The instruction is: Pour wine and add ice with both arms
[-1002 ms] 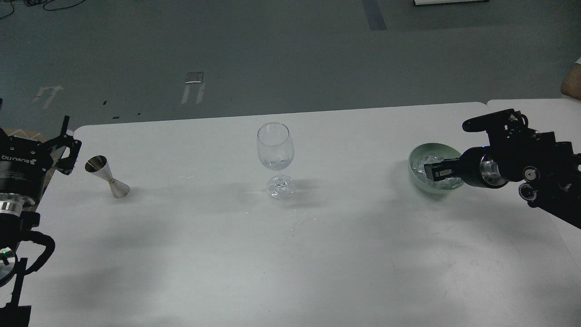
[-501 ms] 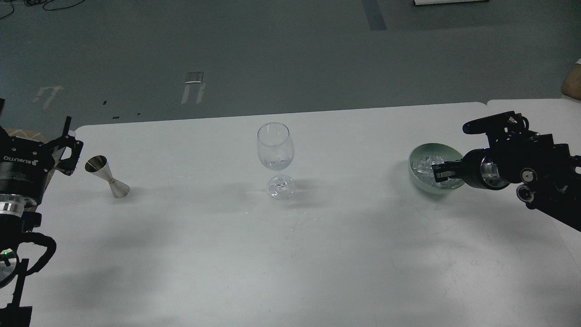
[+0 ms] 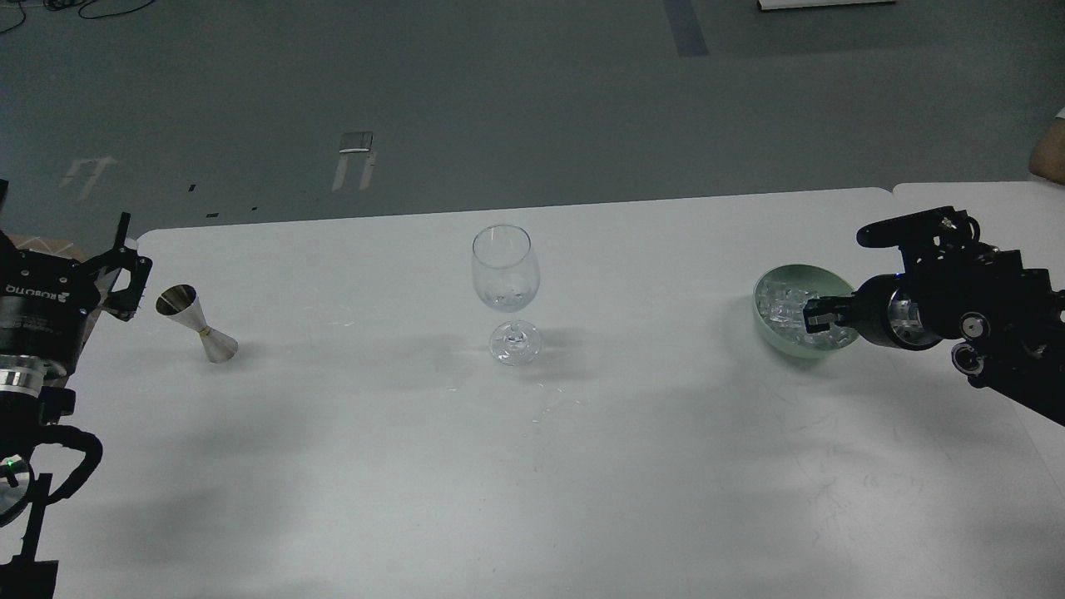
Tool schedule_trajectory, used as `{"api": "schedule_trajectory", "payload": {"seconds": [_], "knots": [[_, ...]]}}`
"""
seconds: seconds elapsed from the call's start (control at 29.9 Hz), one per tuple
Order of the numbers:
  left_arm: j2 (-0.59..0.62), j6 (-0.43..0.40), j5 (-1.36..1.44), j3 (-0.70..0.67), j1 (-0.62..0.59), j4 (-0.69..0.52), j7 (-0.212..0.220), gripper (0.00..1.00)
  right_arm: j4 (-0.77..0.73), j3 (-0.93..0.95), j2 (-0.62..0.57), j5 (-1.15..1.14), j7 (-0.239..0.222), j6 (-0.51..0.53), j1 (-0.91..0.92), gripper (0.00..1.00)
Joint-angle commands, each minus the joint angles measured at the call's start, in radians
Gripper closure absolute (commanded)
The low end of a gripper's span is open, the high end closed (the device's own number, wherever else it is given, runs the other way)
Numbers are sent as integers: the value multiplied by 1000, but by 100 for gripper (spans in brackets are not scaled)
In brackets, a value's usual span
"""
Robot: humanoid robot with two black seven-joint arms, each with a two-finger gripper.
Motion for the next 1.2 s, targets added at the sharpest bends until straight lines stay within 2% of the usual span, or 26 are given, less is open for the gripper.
{"api": "schedule_trajectory", "payload": {"seconds": [0.0,0.03,0.3,0.5,0.67,1.17], "knots": [[0,0,0,-2,0,0,0,2,3,13,0,1,1,-1,1,67],[0,0,-1,-5,0,0,0,2,3,19,0,1,1,-1,1,63],[2,-1,0,-6,0,0,-1,2,2,28,7,0,1,-2,15,59],[-1,-1,0,-2,1,3,-1,2,-20,28,18,-3,1,-8,8,59],[-1,-9,-1,0,1,8,-1,2,-69,28,76,-3,1,-15,12,59],[-3,-11,-1,-3,1,26,-3,2,-90,19,98,-5,-2,-13,4,59]]}}
